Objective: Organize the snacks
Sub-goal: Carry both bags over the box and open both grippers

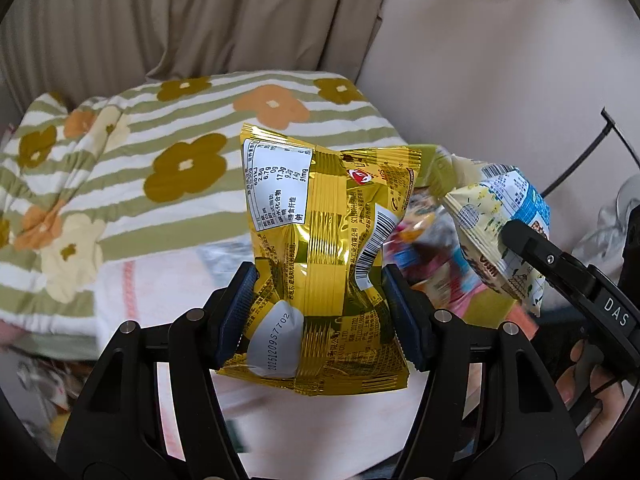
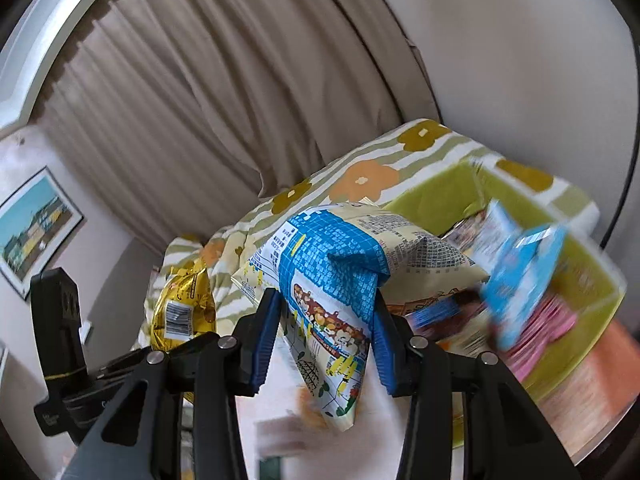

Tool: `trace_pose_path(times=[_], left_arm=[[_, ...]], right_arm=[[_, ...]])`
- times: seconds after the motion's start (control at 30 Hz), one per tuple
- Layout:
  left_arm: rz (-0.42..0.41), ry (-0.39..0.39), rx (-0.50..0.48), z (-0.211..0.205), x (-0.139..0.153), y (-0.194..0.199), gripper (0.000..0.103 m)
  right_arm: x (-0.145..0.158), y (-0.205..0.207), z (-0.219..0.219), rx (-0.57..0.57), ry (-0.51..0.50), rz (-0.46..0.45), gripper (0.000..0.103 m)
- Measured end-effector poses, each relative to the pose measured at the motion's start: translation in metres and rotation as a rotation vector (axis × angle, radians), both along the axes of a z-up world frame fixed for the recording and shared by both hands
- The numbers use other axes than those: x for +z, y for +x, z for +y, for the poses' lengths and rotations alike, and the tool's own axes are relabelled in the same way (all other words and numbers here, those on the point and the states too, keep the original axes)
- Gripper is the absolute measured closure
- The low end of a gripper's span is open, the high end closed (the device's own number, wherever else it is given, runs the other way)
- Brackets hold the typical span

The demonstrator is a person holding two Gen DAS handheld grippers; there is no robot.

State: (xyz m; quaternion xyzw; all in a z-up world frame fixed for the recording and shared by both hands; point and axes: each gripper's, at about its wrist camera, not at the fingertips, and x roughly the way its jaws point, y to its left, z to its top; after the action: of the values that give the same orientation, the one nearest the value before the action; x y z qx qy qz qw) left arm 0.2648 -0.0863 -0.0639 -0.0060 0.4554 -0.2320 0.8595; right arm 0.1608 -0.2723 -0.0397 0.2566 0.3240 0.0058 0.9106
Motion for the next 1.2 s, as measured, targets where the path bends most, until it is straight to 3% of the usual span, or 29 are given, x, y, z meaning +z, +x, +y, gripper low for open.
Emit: trace_pose_path(times=[0.37, 0.67, 0.8, 0.87, 0.93, 1.0, 1.2], left_arm=[[0.081, -0.008, 0.109, -0.11, -0.031, -0.012, 0.043], [0.162, 0.067, 0.103, -0.151, -0.07, 0.017, 0.043], [0.181, 0.064, 0.088, -0.159, -0.076, 0.03, 0.042], [0.185, 0.064, 0.074, -0.163, -0.077, 0.034, 0.038], [0.187, 0.097, 0.075, -0.166, -0.079, 0.039, 0.012], [0.168, 0.128, 0.08, -0.166, -0.079, 0.041, 0.0], [0.142, 0.179, 0.076, -0.158, -0.079, 0.044, 0.0]], right_arm=[[0.005, 0.019, -0.102, 0.168, -0.082, 0.037, 0.063], [-0.009, 0.046, -0.125, 0.232, -0.105, 0.075, 0.063], [-0.014, 0.06, -0.13, 0.235, -0.092, 0.087, 0.063], [-0.017, 0.068, -0.133, 0.229, -0.089, 0.091, 0.063], [-0.019, 0.074, -0.134, 0.225, -0.085, 0.092, 0.063], [-0.021, 0.081, -0.135, 0.223, -0.078, 0.1, 0.063], [-0.03, 0.094, -0.135, 0.225, -0.08, 0.128, 0.063]])
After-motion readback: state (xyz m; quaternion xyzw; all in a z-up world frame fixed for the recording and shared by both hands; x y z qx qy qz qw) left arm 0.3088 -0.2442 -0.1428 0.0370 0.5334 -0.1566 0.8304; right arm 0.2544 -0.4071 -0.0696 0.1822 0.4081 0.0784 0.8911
